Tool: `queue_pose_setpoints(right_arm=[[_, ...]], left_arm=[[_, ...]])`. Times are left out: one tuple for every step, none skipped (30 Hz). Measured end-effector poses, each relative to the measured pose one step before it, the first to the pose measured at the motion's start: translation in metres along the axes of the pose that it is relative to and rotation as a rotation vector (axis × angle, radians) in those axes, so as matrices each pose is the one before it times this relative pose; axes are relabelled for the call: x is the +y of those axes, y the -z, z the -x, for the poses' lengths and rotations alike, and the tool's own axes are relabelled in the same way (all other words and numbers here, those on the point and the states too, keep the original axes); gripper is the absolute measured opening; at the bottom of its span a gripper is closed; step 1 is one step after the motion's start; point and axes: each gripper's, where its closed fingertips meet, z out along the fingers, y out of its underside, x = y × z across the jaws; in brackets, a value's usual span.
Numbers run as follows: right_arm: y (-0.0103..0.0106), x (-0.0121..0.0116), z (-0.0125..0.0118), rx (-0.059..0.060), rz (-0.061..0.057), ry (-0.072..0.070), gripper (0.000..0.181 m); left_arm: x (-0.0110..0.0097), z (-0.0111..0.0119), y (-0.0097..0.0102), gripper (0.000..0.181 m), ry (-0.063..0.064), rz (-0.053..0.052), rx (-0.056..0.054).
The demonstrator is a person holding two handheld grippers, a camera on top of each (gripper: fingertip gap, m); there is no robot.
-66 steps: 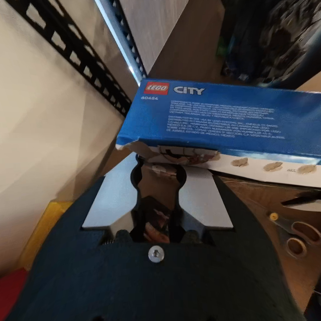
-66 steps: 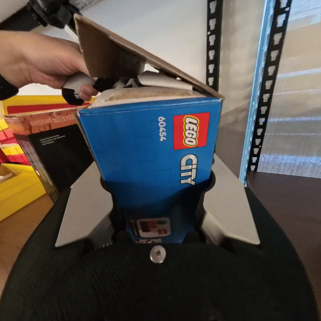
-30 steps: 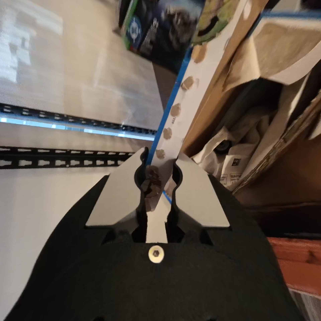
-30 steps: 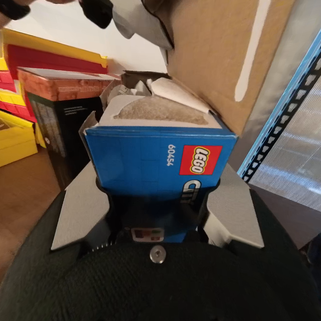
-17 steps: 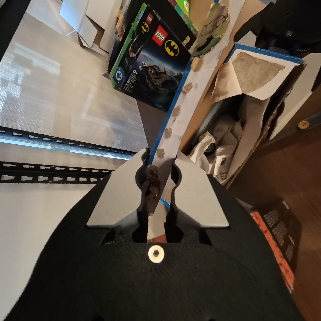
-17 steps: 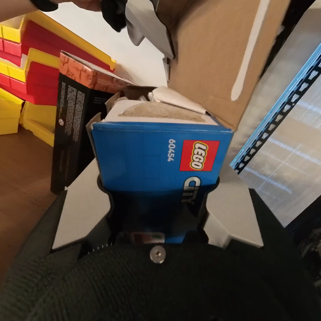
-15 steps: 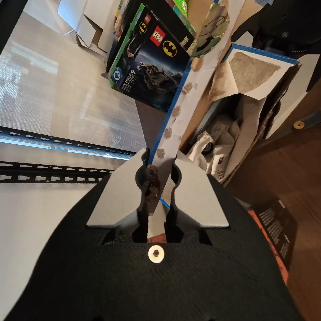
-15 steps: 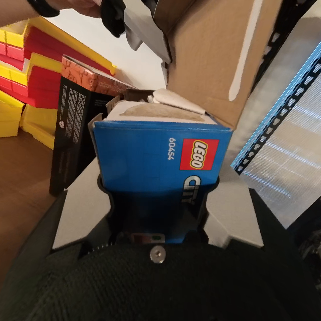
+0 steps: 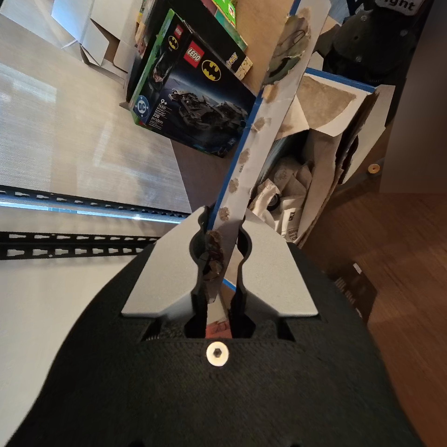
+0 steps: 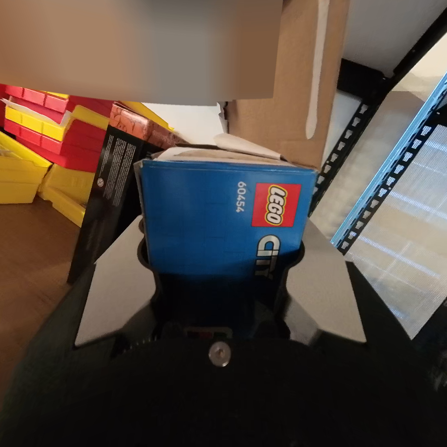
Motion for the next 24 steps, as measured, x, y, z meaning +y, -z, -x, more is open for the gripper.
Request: queue_pose_setpoints(right_arm=[[-0.00009, -0.00022, 0.00145, -0.0067, -0.0013, 0.0038, 0.114], [-0.00001, -0.00019, 0.00112, -0.0020, 0.0006, 0.0054, 0.114], [-0.00005, -0.00006, 0.00078, 0.0005, 0.0022, 0.0058, 0.114], [0.00025, -0.00004, 0.00041, 0.0003, 0.0018, 0.0035, 0.115], [0.00042, -0.00004, 0.00011, -0.0001, 0.0011, 0.0006, 0.114], [0.00053, -0.00010, -0.00024, 0.0009, 0.0009, 0.0005, 0.114], [0.00048, -0.00003, -0.00055, 0.0021, 0.0012, -0.0007, 0.114], [0.00065, -0.00016, -0.00073, 0.0014, -0.0012, -0.0022, 0.113], [0.00067, -0.00012, -0.00064, 0.0009, -0.0009, -0.0024, 0.114], [0.00079, -0.00012, -0.00066, 0.0009, 0.0002, -0.0013, 0.113], [0.00102, -0.00023, -0.00033, 0.0016, 0.0010, 0.0000, 0.114], [0.00106, -0.00037, -0.00008, 0.0003, 0.0014, 0.0009, 0.114], [0.00100, -0.00030, 0.00031, -0.0020, 0.0026, 0.0004, 0.114], [0.00090, -0.00015, 0.00057, -0.0035, 0.0060, -0.0008, 0.114], [0.00093, -0.00024, 0.00109, -0.0046, 0.0076, 0.0031, 0.114], [0.00097, -0.00033, 0.00153, -0.0014, 0.0076, 0.0079, 0.114], [0.00055, 0.00014, 0.00117, 0.0005, 0.0099, 0.0092, 0.114], [0.00036, 0.00044, 0.00076, -0.0014, 0.0097, 0.0056, 0.113], [0.00017, 0.00032, 0.00078, -0.0027, 0.0059, 0.0030, 0.113], [0.00031, 0.00019, 0.00079, -0.0032, 0.0049, 0.0045, 0.113], [0.00023, 0.00015, 0.00137, -0.0061, 0.0031, 0.0055, 0.113], [0.00013, 0.00018, 0.00126, -0.0033, 0.0056, 0.0078, 0.112], [-0.00001, 0.00021, 0.00074, -0.0012, 0.0051, 0.0031, 0.113], [0.00005, 0.00019, 0.00011, -0.0006, 0.0036, -0.0002, 0.112]], left_arm=[[0.00032, -0.00083, 0.00126, 0.019, 0.0035, -0.0011, -0.0012], [0.00018, -0.00077, 0.00103, 0.019, 0.0003, -0.0019, -0.0022], [0.00030, -0.00075, 0.00069, 0.019, -0.0031, -0.0008, -0.0016], [0.00007, -0.00093, 0.00051, 0.018, -0.0006, -0.0030, 0.0001], [-0.00004, -0.00064, 0.00011, 0.018, 0.0030, -0.0045, 0.0005], [0.00005, -0.00064, -0.00017, 0.018, 0.0015, -0.0039, 0.0000], [0.00017, -0.00050, -0.00046, 0.017, -0.0007, -0.0045, -0.0006], [-0.00004, -0.00038, -0.00065, 0.018, 0.0029, -0.0061, 0.0004], [-0.00010, -0.00029, -0.00090, 0.017, 0.0065, -0.0063, 0.0022], [-0.00004, -0.00026, -0.00079, 0.017, 0.0058, -0.0055, 0.0029], [-0.00004, -0.00066, -0.00079, 0.017, 0.0037, -0.0052, 0.0047], [-0.00008, -0.00079, -0.00054, 0.017, 0.0054, -0.0052, 0.0064], [0.00011, -0.00064, -0.00041, 0.017, 0.0073, -0.0054, 0.0070], [0.00045, -0.00062, -0.00025, 0.016, 0.0087, -0.0062, 0.0076], [-0.00003, -0.00068, 0.00004, 0.016, 0.0096, -0.0092, 0.0090], [-0.00033, -0.00092, 0.00049, 0.016, 0.0071, -0.0108, 0.0094], [-0.00046, -0.00108, 0.00085, 0.015, 0.0031, -0.0087, 0.0077], [-0.00059, -0.00101, 0.00095, 0.014, -0.0021, -0.0074, 0.0043], [-0.00073, -0.00068, 0.00108, 0.013, -0.0055, -0.0062, 0.0003], [-0.00137, -0.00072, 0.00146, 0.011, -0.0043, -0.0080, -0.0010], [-0.00124, -0.00049, 0.00143, 0.007, -0.0066, -0.0060, -0.0023], [-0.00025, -0.00041, 0.00100, 0.005, -0.0112, -0.0001, -0.0045], [0.00009, -0.00007, 0.00035, 0.005, -0.0143, -0.0001, -0.0091], [0.00019, 0.00046, -0.00007, 0.005, -0.0132, -0.0019, -0.0105]])
